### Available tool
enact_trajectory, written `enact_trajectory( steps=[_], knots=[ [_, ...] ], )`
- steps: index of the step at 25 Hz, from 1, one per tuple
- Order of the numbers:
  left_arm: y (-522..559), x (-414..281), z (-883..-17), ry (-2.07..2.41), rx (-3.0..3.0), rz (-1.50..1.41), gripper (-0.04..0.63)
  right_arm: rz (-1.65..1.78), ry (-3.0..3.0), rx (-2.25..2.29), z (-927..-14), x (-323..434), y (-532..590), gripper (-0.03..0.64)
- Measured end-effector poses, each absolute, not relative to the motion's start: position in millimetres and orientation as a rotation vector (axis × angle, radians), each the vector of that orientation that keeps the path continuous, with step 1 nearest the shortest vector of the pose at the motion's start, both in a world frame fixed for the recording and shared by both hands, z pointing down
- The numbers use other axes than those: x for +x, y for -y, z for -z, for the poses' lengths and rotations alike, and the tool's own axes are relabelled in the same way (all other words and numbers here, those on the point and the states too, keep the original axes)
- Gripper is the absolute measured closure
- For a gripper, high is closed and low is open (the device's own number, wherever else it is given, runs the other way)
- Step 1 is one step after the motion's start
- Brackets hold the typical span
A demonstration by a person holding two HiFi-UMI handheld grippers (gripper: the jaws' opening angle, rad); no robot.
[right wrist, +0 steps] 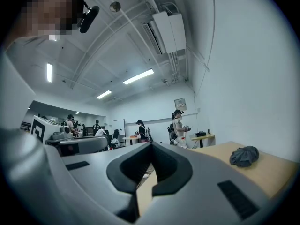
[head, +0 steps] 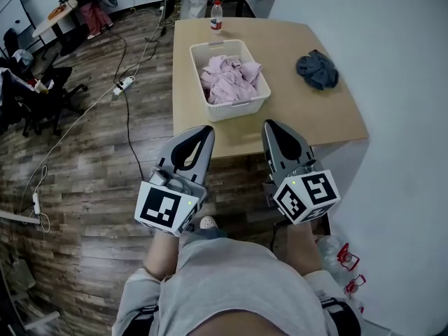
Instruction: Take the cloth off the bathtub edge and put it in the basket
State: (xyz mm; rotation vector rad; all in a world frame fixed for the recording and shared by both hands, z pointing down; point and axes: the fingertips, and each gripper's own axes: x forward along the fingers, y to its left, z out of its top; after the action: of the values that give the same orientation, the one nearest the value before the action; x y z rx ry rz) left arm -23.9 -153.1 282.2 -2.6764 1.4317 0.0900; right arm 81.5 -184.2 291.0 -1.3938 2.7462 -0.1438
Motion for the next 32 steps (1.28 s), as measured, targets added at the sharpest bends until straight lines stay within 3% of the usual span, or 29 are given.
enact_trajectory(
  steps=[14, 32],
  knots=[
    [75.8, 28.8, -282.5, -1.344, -2.726, -0.049, 0.598, 0.085, -2.718, -1.396, -281.3, 114.2, 93.7, 0.607],
    [-0.6, 19.2, -288.4, -1.414, -2.684, -0.022, 0.598, 0.122, -2.693, -1.374, -290.8, 118.5, 18.1, 0.607]
  ],
)
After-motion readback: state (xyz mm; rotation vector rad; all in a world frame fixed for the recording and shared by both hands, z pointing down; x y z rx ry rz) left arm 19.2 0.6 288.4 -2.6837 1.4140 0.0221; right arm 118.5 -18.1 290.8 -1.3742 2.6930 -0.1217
